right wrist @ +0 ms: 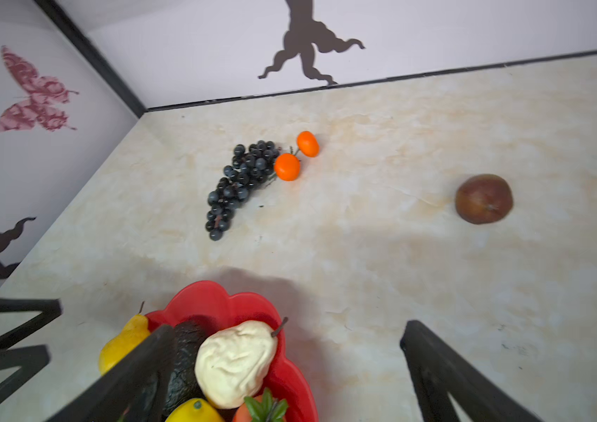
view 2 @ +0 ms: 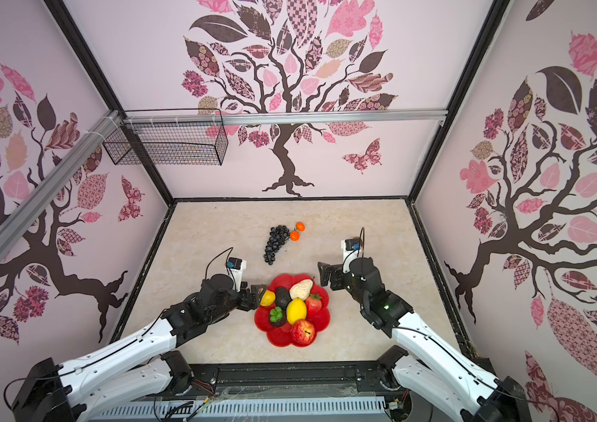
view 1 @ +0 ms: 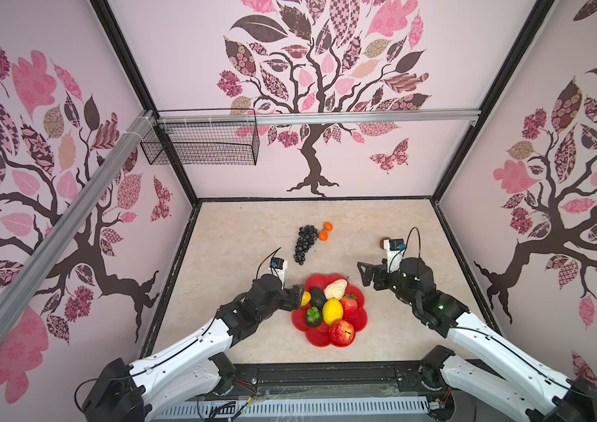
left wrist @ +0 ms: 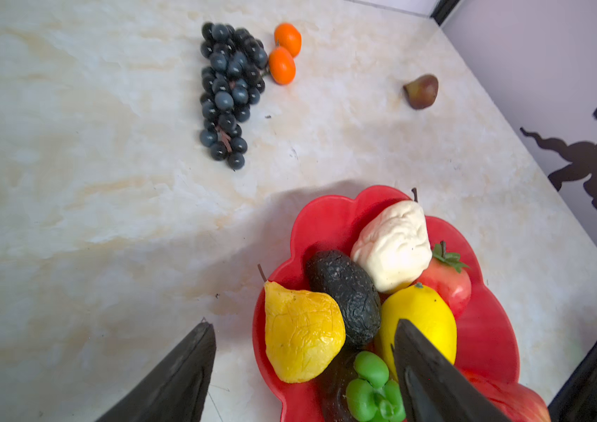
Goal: Arrange fruit in a fruit bowl
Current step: Adjust the fruit in the fruit bowl, then pick up the fruit from the top-right of the table.
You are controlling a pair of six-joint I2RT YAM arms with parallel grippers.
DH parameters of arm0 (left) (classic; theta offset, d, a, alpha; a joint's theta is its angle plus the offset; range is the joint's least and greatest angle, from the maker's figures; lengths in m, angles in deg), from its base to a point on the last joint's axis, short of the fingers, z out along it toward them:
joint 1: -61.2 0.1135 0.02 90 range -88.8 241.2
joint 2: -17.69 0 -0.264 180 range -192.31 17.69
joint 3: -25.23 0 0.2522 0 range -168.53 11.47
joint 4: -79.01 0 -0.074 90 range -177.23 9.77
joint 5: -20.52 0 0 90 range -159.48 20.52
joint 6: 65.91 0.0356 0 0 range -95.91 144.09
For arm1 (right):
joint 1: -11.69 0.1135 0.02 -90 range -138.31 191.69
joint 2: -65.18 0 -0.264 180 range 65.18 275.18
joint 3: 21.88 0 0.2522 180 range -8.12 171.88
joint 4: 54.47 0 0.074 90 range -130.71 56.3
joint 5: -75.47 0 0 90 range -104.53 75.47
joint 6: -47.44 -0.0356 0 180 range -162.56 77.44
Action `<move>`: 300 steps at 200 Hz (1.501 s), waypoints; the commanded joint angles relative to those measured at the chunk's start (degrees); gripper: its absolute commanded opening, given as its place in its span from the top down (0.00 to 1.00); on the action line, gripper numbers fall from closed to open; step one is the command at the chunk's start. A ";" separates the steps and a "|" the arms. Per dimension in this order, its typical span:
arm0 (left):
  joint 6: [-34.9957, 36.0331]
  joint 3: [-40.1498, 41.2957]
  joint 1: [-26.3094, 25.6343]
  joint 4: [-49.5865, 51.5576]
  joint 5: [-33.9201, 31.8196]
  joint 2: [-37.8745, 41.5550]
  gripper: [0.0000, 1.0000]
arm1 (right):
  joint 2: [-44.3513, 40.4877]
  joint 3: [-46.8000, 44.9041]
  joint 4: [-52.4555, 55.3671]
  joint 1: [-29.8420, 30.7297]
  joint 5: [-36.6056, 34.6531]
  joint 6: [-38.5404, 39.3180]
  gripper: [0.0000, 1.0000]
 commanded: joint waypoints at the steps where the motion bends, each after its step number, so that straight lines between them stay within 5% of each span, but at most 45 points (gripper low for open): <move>1: -0.42 2.38 0.58 -0.35 -2.99 2.27 0.22 | 3.61 3.96 4.21 -4.74 5.43 -3.07 0.00; 67: -1.32 -4.05 1.70 2.68 5.40 -12.50 0.38 | 7.92 2.28 -0.09 -5.11 12.49 -7.36 0.05; 160: -1.99 -1.80 -0.64 4.18 6.49 -10.26 0.44 | 6.31 0.37 0.21 -5.11 11.74 -5.81 0.04; 234: -0.21 -0.62 -0.64 6.45 -4.96 4.65 0.40 | 9.93 7.39 8.98 -6.44 1.08 -2.51 0.02; 265: 1.23 4.20 -0.61 4.81 -10.35 13.39 0.34 | 14.84 9.99 8.75 -16.73 5.91 -4.66 0.02; 300: 4.72 10.10 -0.55 0.96 -12.96 20.13 0.27 | 26.28 15.82 5.82 -21.76 5.24 -5.02 0.03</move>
